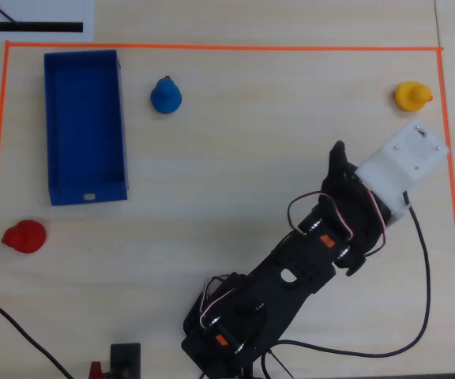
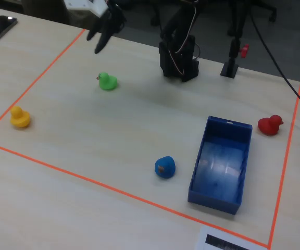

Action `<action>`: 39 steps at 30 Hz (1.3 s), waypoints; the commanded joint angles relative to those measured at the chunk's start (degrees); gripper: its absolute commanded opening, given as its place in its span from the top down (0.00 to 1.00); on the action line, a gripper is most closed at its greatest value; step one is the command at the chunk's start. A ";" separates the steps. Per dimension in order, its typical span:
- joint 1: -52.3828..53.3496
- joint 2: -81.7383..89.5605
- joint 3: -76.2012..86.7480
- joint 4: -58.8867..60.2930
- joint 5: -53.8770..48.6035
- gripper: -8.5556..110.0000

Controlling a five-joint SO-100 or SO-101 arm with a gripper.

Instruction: Grasp green duck and put it into box.

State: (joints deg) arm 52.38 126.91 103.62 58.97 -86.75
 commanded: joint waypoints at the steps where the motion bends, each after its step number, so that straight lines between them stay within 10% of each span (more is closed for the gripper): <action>1: 6.33 -6.24 -2.02 -8.35 -2.64 0.61; 16: 16.70 -20.13 30.94 -46.14 -9.05 0.60; 39: 11.16 -5.27 55.63 -49.83 -8.53 0.60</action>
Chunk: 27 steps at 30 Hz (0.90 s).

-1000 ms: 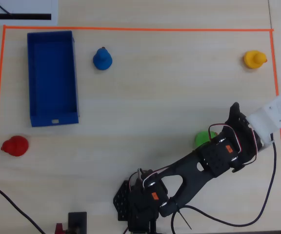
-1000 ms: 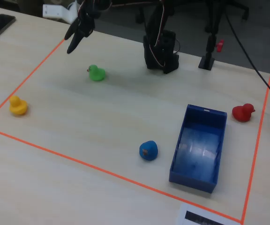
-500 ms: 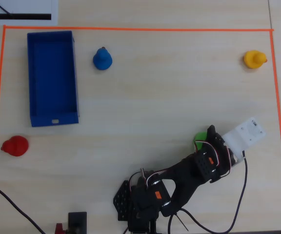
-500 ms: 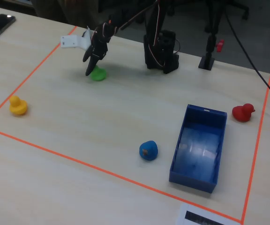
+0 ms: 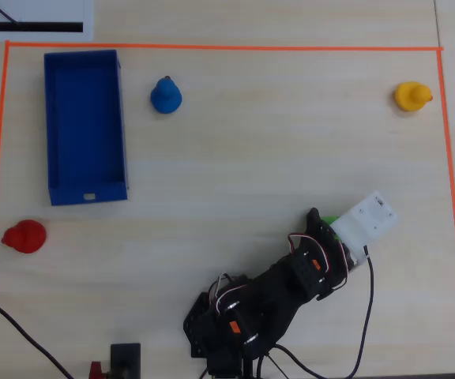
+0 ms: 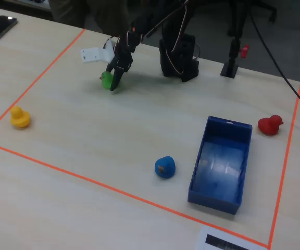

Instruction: Grasp green duck and put it into box.

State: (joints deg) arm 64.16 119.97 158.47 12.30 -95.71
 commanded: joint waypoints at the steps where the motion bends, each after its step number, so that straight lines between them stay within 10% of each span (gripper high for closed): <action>1: -0.88 1.58 1.23 -3.78 0.53 0.60; 6: -2.29 0.88 1.93 -4.66 2.46 0.62; 9: -3.08 0.26 3.34 -8.53 6.94 0.93; 18: -7.47 2.99 -4.48 7.12 12.57 0.93; 27: -38.85 3.08 -37.71 42.36 34.01 0.93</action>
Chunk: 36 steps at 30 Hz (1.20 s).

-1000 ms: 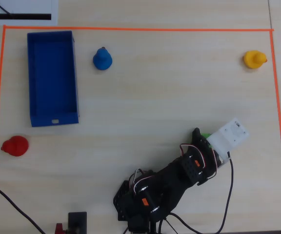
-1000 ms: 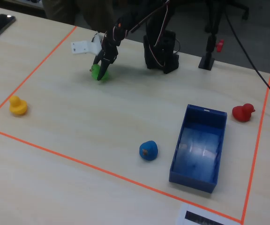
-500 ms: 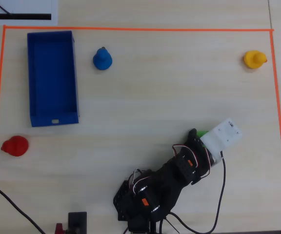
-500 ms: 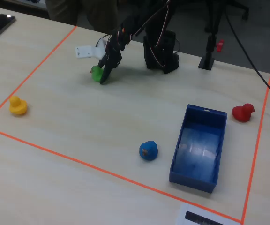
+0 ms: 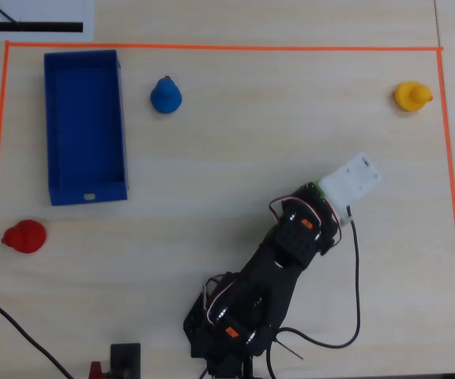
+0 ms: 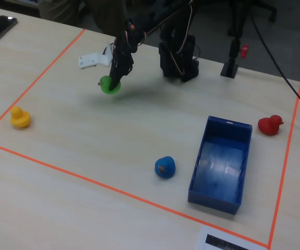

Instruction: Grasp green duck and put it into box.

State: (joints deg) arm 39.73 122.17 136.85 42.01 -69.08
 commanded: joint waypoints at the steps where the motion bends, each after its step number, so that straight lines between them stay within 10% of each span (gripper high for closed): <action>1: -18.37 -0.44 -19.69 14.50 9.40 0.93; 18: -68.20 -53.17 -89.56 33.57 32.61 0.93; 25: -70.58 -60.03 -88.15 29.97 32.70 0.91; 32: -70.93 -61.87 -82.44 30.59 27.33 0.59; 36: -69.79 -53.53 -79.19 30.85 27.07 0.61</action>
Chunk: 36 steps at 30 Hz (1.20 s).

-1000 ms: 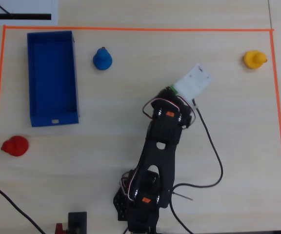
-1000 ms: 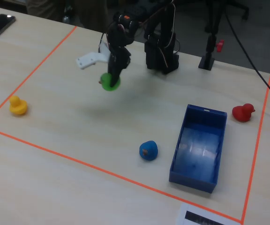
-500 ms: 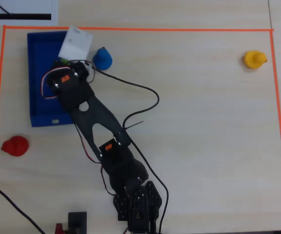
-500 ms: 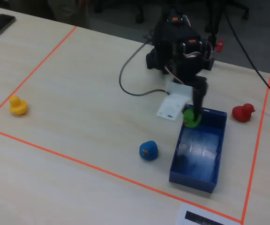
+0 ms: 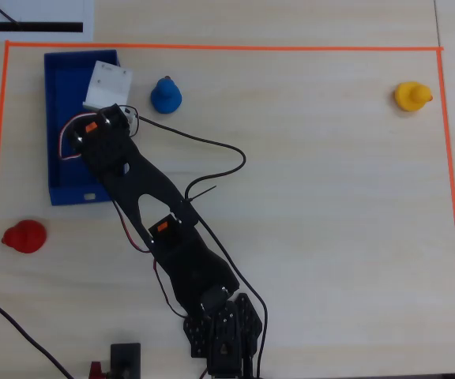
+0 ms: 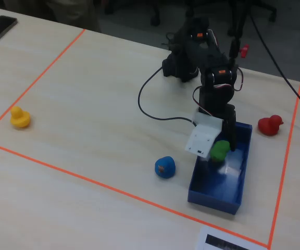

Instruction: Grasp green duck and put it into box.

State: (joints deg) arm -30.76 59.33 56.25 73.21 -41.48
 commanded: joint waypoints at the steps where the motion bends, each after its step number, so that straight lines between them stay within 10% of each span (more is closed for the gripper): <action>1: 1.41 12.74 2.37 0.00 -0.79 0.62; 6: 7.73 38.06 14.68 -2.11 -4.31 0.92; 19: 24.43 107.75 92.02 -35.33 -22.85 0.93; 36: 26.81 130.43 121.90 -10.63 -29.88 0.93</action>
State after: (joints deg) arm -3.69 189.40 178.24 53.35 -68.38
